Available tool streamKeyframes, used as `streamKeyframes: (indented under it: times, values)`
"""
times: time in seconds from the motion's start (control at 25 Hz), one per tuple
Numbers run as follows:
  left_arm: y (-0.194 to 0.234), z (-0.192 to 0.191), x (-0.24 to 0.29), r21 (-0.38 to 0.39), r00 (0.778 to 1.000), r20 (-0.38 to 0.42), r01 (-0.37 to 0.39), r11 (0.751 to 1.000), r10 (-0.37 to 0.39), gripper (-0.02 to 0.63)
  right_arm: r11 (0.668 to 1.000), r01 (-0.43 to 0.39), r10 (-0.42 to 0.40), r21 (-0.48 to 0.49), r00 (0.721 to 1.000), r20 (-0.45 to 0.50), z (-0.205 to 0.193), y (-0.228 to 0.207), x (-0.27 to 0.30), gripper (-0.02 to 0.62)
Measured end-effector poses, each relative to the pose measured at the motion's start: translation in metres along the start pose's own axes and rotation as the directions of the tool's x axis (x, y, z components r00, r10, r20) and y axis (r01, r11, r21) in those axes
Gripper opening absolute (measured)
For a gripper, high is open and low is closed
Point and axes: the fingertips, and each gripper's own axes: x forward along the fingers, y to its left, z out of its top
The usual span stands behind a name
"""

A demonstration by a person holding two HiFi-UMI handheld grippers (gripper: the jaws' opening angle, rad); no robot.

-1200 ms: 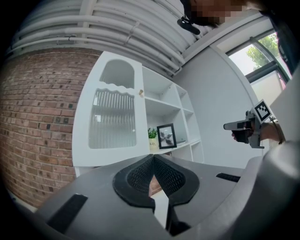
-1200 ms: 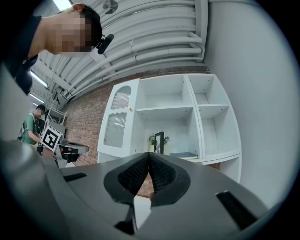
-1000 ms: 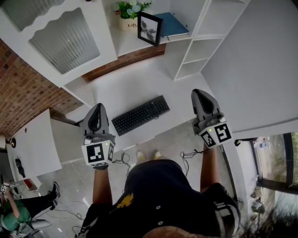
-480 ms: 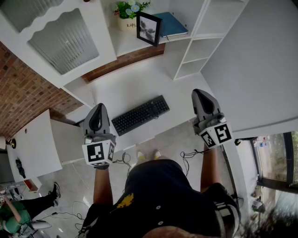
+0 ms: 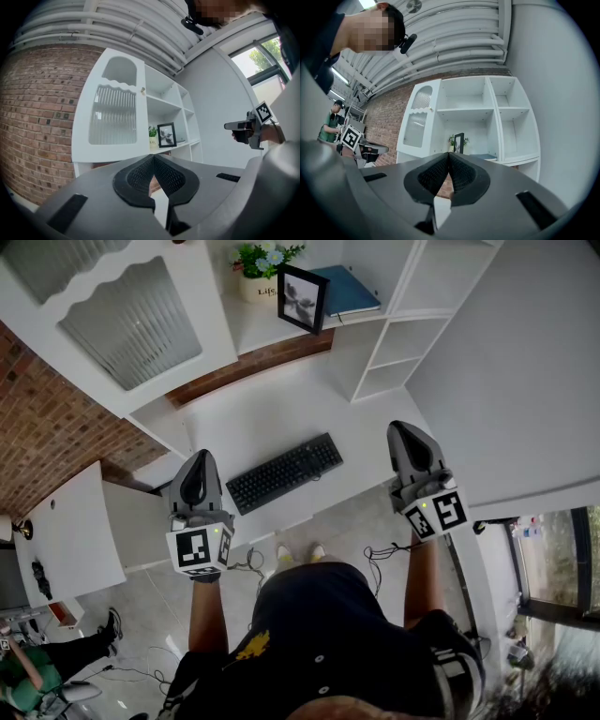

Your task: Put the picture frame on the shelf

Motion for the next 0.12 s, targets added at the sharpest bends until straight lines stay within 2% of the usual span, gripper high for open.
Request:
streamKeyframes:
  times: [0.12]
  values:
    - [0.0007, -0.0014, 0.0002, 0.002, 1.000, -0.001, 0.001, 1.000, -0.001, 0.018, 1.000, 0.001, -0.001, -0.002, 1.000, -0.001, -0.0014, 0.0003, 0.0008, 0.006]
